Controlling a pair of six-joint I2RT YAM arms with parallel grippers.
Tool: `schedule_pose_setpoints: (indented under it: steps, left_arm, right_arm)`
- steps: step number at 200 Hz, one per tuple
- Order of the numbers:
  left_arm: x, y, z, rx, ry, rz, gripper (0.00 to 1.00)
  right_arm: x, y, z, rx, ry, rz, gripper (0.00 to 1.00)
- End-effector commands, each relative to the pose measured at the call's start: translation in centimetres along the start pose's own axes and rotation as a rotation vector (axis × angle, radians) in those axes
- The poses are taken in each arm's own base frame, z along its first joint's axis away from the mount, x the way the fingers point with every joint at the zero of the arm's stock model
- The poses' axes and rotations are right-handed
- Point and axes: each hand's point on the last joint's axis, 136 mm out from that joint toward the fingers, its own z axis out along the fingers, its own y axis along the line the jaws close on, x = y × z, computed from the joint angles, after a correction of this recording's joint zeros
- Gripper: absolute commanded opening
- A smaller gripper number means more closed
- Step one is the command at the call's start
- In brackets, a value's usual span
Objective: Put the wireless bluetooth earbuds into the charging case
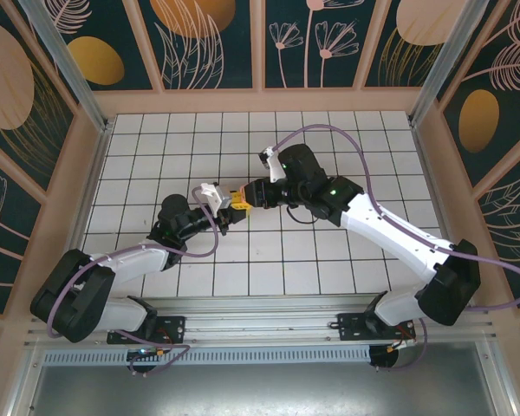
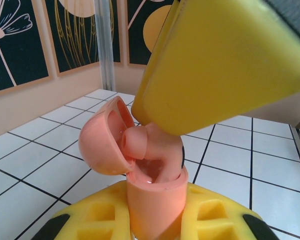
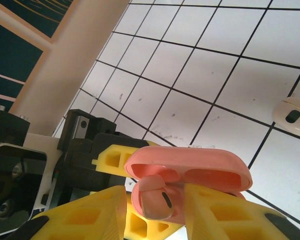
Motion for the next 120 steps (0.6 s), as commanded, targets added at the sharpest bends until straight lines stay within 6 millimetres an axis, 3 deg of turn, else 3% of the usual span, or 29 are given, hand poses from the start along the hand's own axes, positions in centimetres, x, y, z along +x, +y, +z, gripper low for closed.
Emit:
schedule_pose_setpoints:
  steps: [1, 58, 120]
  left_arm:
    - [-1.82, -0.45, -0.18, 0.016, -0.052, 0.059, 0.00]
    - [-1.85, -0.40, -0.25, 0.010, -0.047, 0.069, 0.00]
    - [-1.54, -0.17, -0.29, -0.005, -0.026, 0.082, 0.00]
  right_arm:
    - [0.33, -0.32, 0.48, 0.054, 0.029, -0.019, 0.35]
    - [0.83, -1.22, 0.92, 0.130, 0.054, 0.016, 0.26]
    - [0.87, -0.31, 1.01, 0.126, 0.075, 0.174, 0.19]
